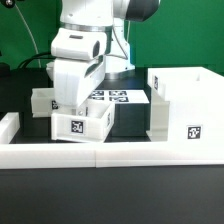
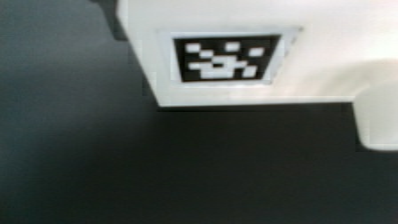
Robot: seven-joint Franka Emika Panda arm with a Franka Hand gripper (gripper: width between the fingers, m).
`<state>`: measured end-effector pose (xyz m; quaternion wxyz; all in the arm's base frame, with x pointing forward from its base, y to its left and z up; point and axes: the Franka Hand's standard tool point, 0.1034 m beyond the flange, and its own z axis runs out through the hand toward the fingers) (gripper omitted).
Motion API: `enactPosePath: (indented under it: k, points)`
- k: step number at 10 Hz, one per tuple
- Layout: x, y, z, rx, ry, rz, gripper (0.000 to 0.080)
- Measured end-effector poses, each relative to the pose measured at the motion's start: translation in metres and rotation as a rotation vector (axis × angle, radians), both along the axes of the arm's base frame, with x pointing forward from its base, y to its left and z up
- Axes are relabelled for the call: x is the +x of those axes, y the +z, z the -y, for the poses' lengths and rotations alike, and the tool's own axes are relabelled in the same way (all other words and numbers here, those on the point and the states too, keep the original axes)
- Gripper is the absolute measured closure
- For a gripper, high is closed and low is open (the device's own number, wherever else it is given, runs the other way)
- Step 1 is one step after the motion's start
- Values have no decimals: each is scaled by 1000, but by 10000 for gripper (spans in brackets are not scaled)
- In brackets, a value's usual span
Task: Assemble drawer
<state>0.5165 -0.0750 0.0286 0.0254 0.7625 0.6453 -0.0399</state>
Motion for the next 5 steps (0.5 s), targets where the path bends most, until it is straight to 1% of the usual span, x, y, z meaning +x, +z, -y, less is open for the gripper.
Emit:
enactPosePath:
  k: [1,2,5]
  points:
    - [3,1,0,-5,84,-9,758]
    - [1,1,3,-7,128,-16,758]
    - [0,0,4,-8,113,-15,758]
